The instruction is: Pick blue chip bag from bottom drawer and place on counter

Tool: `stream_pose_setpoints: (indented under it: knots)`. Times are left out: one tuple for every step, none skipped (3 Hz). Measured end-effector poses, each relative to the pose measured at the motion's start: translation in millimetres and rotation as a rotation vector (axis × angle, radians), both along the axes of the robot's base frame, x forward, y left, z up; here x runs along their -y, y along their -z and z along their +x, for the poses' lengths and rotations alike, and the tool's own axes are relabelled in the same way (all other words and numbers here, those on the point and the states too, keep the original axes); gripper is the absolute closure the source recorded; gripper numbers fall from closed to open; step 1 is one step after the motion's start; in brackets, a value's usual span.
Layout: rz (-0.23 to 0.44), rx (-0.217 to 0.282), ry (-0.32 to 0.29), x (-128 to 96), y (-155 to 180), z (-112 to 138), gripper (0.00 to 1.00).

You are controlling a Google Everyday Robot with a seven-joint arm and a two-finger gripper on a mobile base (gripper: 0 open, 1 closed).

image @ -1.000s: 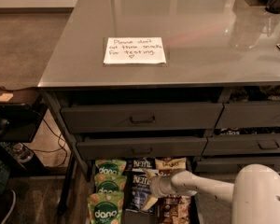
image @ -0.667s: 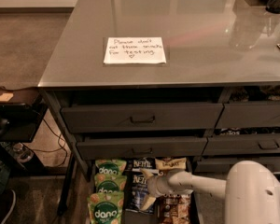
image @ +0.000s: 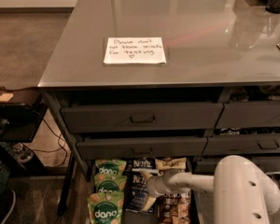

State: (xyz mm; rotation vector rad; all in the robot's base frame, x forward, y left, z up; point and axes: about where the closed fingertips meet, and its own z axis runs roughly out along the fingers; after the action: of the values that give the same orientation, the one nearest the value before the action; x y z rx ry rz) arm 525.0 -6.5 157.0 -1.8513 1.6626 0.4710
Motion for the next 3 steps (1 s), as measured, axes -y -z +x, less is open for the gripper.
stream_pose_setpoints:
  knots:
    - [-0.031,-0.008,0.0,3.6,10.9,2.2,0.0]
    - [-0.039,-0.014,0.005,6.2,14.9,2.0,0.19]
    - [-0.025,-0.012,0.01,6.5,6.2,0.7,0.43]
